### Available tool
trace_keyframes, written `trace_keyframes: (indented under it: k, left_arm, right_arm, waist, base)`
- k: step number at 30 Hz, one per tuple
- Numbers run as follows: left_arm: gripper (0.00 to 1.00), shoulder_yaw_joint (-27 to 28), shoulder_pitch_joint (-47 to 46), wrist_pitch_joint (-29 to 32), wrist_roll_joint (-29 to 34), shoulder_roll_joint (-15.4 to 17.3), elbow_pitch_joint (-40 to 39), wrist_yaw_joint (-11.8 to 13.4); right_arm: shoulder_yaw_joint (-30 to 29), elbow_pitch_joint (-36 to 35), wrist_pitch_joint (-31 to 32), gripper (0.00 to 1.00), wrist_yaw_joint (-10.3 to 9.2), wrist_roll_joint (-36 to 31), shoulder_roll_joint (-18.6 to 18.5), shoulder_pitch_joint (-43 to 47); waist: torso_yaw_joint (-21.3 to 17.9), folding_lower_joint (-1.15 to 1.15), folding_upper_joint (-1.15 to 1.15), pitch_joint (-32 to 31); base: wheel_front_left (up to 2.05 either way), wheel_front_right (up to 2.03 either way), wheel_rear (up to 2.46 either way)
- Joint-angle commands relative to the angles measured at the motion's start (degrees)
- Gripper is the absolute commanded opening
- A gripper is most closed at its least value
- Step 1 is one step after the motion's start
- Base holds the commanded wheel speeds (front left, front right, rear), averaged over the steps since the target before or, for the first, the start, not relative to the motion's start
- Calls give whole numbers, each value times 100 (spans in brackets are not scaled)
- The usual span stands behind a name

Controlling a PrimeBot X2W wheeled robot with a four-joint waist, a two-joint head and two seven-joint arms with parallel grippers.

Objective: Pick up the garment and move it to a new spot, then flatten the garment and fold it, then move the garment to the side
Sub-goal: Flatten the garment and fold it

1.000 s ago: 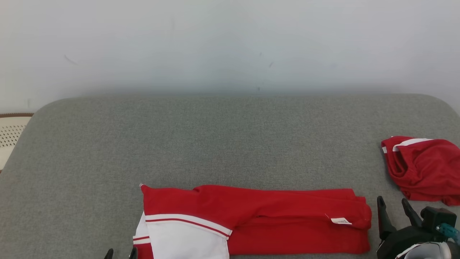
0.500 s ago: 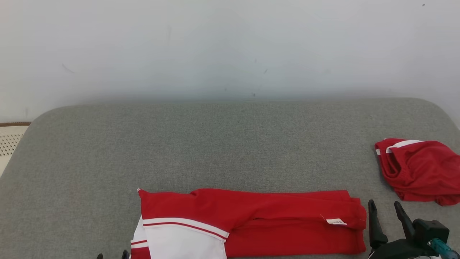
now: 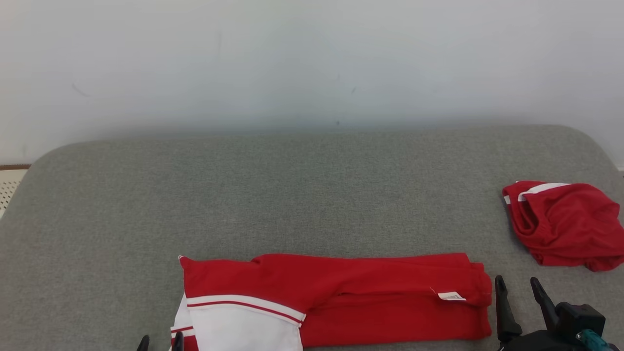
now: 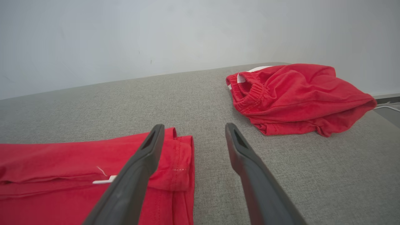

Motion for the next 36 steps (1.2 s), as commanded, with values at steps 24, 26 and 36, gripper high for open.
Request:
trace_keyframes:
  k: [24, 26, 36]
  left_arm:
    - [100, -52, -940, -20, 273, -3, 940, 171]
    - [100, -7, -991, -20, 379, 0, 984, 215]
    - [100, 169, -1186, -20, 562, 3, 799, 199]
  right_arm:
    - [161, 145, -2, 100, -8, 139, -161, -221]
    - [178, 164, -1, 100, -7, 158, -166, -256]
    - [156, 196, -1, 100, -8, 219, -180, -320]
  waist:
    - [-504, 0, 0, 467]
    - [-524, 0, 0, 506]
    - [-592, 0, 0, 676]
  base:
    - [0, 0, 0]
    - [0, 0, 0]
    - [0, 0, 0]
